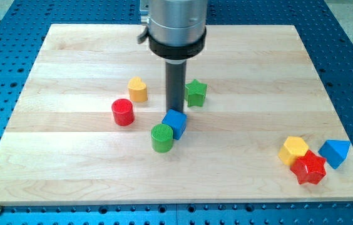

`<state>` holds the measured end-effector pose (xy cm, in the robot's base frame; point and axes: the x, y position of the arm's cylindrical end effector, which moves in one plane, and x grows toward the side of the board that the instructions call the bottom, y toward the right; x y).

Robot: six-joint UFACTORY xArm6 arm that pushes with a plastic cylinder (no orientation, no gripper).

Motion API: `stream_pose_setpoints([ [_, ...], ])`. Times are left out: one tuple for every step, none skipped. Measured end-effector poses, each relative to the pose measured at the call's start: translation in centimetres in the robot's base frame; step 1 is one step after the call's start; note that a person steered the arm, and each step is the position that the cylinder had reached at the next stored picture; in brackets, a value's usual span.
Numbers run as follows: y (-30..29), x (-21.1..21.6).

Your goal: Move the green circle away from the blue cube

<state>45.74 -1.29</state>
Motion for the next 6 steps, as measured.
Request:
stream_pose_setpoints([
  [-4.8,2.6],
  [-6.4,7.4],
  [-3.2,7.9],
  [3.1,6.5],
  [7.8,6.0],
  [11.0,6.0],
])
